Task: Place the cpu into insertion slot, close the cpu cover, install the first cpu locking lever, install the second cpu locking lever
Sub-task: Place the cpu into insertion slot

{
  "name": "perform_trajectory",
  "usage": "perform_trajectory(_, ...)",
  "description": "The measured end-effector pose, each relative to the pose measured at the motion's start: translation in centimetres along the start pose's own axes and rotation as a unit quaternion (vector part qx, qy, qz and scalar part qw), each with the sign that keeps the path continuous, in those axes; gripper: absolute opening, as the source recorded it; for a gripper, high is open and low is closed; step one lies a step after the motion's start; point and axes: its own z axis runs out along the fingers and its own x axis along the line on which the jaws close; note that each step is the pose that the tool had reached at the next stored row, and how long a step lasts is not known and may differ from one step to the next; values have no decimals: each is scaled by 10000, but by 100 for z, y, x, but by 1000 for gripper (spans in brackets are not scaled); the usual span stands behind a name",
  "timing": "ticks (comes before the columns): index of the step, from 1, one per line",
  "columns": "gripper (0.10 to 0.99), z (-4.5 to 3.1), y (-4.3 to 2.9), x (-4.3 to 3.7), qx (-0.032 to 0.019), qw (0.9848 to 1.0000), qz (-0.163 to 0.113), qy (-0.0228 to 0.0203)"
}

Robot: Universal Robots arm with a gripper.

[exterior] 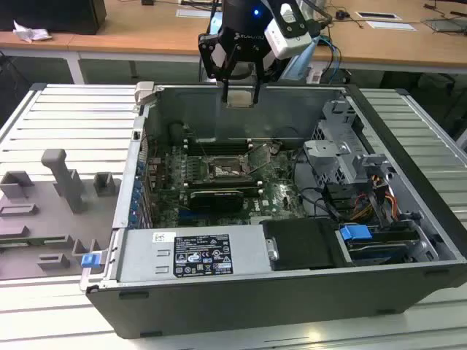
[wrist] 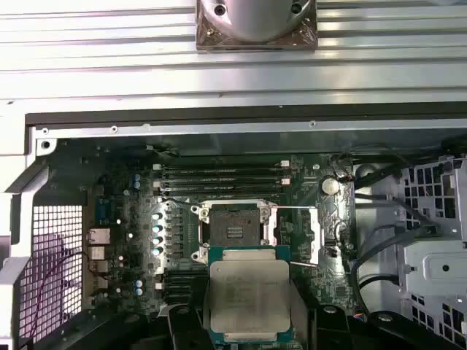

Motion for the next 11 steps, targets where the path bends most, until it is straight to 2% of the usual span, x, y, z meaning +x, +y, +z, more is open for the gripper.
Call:
perform_trajectory(3,529,3,0,0,-4,9997,257,-23)
perform_trajectory(11,529,23,-2,-1,-9,9989,468,-42)
